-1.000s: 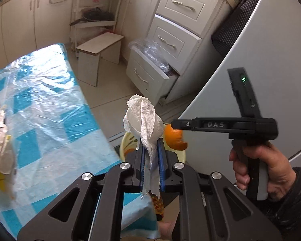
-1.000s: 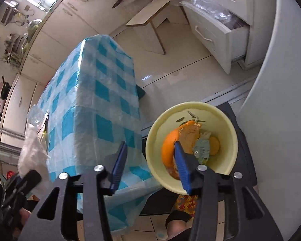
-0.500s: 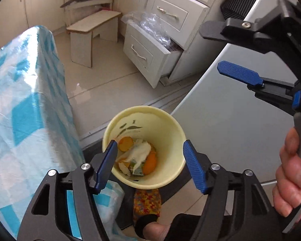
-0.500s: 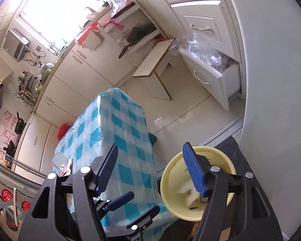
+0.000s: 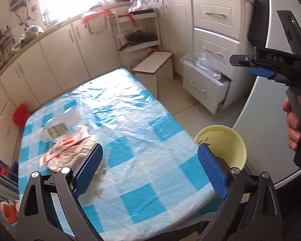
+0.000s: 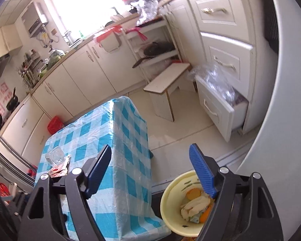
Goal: Collect trash
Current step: 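Move both open tools back over the table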
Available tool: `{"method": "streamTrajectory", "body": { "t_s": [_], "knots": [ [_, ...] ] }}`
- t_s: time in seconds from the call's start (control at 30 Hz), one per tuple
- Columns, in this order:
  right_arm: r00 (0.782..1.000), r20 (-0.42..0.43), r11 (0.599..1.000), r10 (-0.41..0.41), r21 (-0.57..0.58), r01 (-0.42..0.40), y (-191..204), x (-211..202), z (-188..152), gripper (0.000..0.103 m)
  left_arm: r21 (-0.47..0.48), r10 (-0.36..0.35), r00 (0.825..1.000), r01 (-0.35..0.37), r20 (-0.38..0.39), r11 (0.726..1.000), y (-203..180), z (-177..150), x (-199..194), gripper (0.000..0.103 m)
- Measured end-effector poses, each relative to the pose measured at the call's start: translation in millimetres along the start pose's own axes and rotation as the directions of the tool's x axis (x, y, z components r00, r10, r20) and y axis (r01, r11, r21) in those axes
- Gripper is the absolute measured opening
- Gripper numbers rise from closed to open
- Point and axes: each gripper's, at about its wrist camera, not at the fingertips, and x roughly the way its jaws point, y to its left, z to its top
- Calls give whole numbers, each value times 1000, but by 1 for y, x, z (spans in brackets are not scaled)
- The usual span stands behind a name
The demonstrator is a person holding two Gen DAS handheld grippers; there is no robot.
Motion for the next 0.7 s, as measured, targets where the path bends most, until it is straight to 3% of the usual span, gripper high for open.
{"method": "streamTrajectory", "body": {
  "t_s": [0.17,0.33,0.4,0.53,0.7],
  "knots": [
    [996,91,994,1,-107,9,41,-7,-2,85,-14,100,994,-100,32,995,58,-12,-22,95],
    [987,155,984,51,-179,-23,79,-11,-5,89,-105,146,989,-142,34,984,108,-32,-27,95],
    [983,171,978,60,-205,-24,93,-12,-8,89,-165,134,991,-131,11,978,128,-42,-23,95],
    [982,168,966,91,-256,-46,118,-4,-13,90,-331,91,995,-97,-35,939,172,-57,-15,95],
    [985,138,949,102,-309,-55,140,10,-17,90,-475,123,991,-130,-46,870,216,-73,-17,95]
  ]
}}
